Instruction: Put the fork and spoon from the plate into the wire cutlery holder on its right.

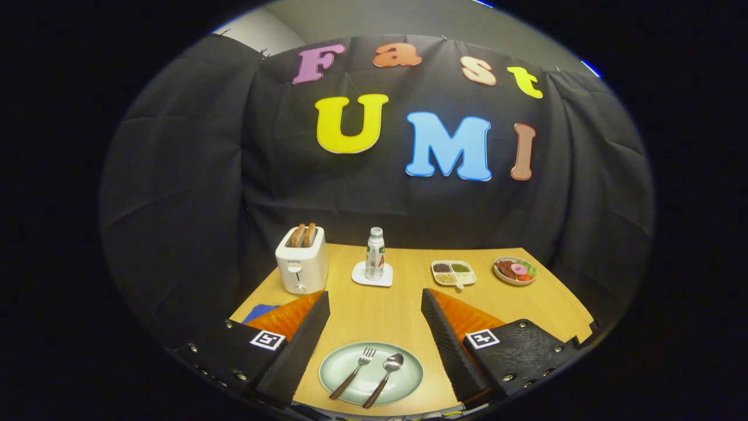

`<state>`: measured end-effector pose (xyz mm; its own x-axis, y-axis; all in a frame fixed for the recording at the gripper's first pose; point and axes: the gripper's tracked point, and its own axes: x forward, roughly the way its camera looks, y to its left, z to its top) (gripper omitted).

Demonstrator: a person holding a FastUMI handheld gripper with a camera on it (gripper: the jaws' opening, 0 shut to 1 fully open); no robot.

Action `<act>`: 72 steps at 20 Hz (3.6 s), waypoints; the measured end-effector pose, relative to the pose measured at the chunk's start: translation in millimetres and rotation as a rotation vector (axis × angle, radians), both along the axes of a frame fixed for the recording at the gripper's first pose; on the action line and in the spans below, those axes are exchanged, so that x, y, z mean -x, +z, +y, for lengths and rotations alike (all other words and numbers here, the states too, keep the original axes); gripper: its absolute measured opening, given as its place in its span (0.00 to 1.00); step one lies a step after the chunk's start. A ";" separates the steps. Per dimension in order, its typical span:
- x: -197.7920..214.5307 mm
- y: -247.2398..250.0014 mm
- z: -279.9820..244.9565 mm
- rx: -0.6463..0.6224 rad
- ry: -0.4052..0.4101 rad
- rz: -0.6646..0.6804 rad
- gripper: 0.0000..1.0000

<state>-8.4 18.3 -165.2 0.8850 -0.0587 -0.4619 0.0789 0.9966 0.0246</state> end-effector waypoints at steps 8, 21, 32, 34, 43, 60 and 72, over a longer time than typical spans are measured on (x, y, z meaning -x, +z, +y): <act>15.9 -98.6 13.5 0.018 0.005 0.237 0.86; 55.5 -229.4 23.7 -0.051 -0.066 0.608 0.82; 72.0 -263.1 20.6 -0.089 -0.094 0.748 0.27; 72.9 -256.2 16.3 -0.065 -0.124 0.769 0.27; 64.0 -239.2 14.9 -0.033 -0.094 0.695 0.06; 101.9 -138.4 -179.1 -0.044 -0.713 0.563 0.06; 141.5 -160.3 -202.5 -0.225 -0.817 0.765 0.06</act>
